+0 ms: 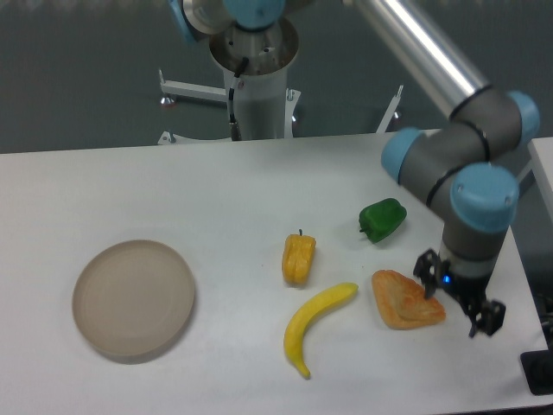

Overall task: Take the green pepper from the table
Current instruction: 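Raise the gripper and move it above the green bell pepper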

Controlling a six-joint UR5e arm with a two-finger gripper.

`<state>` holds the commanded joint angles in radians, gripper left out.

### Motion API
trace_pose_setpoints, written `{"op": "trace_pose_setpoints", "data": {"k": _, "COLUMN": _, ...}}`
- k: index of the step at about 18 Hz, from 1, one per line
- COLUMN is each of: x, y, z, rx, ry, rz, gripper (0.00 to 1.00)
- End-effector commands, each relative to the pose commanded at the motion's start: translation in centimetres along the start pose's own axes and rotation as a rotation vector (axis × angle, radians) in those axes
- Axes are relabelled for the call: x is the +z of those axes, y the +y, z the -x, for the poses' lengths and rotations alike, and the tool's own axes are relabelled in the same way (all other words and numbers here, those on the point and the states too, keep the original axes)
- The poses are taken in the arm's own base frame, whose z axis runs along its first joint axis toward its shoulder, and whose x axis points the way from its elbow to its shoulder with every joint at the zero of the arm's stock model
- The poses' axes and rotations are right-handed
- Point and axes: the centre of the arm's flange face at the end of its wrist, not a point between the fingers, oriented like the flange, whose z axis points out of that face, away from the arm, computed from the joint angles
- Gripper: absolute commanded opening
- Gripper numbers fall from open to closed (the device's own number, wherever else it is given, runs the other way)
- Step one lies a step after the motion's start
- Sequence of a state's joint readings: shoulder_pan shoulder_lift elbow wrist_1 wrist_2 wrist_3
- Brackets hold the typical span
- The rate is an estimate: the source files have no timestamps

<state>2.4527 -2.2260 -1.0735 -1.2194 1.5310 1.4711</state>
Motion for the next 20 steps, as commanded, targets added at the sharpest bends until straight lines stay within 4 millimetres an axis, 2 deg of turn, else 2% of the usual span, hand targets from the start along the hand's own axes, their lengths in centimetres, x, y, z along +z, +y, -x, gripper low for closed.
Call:
{"op": "trace_pose_setpoints", "data": {"k": 4, "x": 0.1, "y": 4.9, "z": -2.7, "rx": -0.055, "ry": 0.088, "rz": -0.014, "gripper": 1.00}}
{"op": "trace_pose_setpoints", "data": {"k": 10, "x": 0.2, "y": 8.2, "z": -6.0, "rx": -0.017, "ry": 0.129, "rz": -0.009, "gripper": 1.00}}
{"op": "trace_pose_setpoints", "data": {"k": 14, "x": 0.7, "y": 9.4, "z": -7.7, "rx": 0.009, "ry": 0.157, "rz": -0.003, "gripper": 1.00}}
{"op": "trace_pose_setpoints", "data": {"k": 20, "x": 3.7, "y": 9.1, "z": -11.2, "rx": 0.004, "ry": 0.239, "rz": -0.003, "gripper": 1.00}}
